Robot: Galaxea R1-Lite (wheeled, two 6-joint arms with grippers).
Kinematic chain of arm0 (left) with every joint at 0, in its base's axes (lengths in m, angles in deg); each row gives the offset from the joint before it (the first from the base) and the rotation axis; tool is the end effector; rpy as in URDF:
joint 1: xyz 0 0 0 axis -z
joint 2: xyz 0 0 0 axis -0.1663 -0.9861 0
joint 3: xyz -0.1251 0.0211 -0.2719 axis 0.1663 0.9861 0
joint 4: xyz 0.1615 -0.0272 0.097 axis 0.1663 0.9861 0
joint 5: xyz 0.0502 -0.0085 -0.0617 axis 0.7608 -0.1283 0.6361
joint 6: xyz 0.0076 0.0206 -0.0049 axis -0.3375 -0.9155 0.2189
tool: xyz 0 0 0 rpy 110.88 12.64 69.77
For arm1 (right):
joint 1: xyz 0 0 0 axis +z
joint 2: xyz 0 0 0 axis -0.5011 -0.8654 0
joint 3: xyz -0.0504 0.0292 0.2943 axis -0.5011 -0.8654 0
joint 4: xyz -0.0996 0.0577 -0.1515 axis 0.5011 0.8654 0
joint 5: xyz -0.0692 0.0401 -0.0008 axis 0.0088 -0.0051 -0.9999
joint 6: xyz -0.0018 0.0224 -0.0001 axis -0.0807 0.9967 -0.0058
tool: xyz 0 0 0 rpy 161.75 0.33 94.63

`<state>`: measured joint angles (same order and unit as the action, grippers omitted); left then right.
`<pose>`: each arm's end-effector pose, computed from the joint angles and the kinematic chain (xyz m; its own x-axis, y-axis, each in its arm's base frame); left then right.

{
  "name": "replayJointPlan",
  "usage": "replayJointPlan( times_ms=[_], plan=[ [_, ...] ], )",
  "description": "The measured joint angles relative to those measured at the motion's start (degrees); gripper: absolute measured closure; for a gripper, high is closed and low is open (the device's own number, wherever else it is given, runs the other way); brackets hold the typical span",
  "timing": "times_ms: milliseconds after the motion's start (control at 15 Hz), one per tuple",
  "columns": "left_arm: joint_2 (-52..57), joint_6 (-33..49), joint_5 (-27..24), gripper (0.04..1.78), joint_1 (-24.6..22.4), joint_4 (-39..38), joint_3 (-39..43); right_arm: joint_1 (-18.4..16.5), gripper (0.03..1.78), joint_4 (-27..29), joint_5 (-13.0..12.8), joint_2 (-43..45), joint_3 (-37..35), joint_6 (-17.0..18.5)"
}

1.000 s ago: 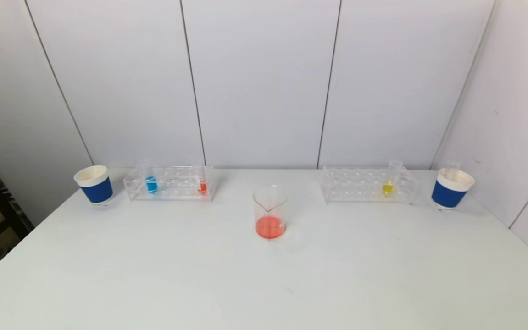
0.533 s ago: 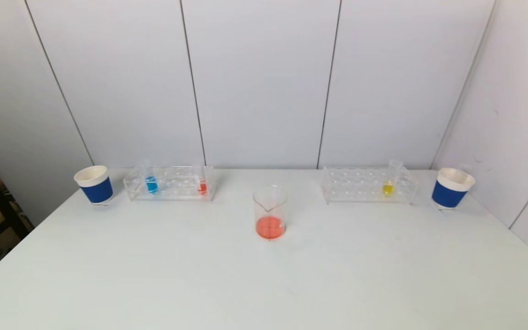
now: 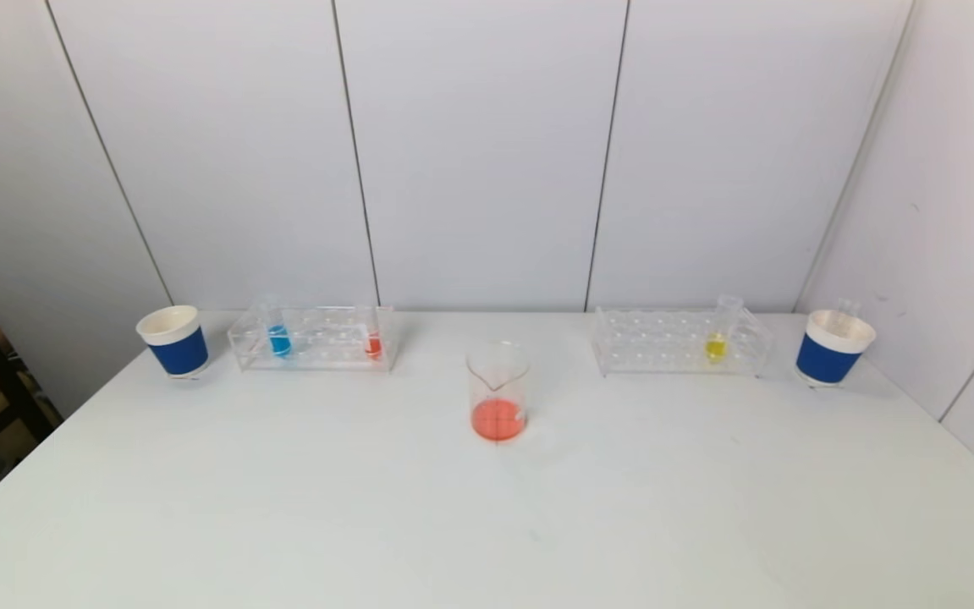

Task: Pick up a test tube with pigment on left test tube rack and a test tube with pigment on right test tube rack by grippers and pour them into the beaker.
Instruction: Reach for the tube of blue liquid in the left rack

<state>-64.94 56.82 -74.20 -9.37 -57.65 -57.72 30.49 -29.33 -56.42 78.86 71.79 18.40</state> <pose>-0.0229 -0.0002 0.0753 0.9999 -0.0154 -0.0012 0.0155 0.9964 0.0828 -0.0230 -0.0005 0.0763 0.9999 -0.0123 0.0098 0.0122 0.9999 0.0112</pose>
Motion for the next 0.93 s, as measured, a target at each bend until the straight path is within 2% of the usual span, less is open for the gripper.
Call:
replayJointPlan(
  times_ms=[933],
  plan=[
    [0.00,-1.10,0.09,0.06,0.01,0.05,-0.05,0.00,0.04,0.00,-0.02,0.02,0.00,0.10]
  ],
)
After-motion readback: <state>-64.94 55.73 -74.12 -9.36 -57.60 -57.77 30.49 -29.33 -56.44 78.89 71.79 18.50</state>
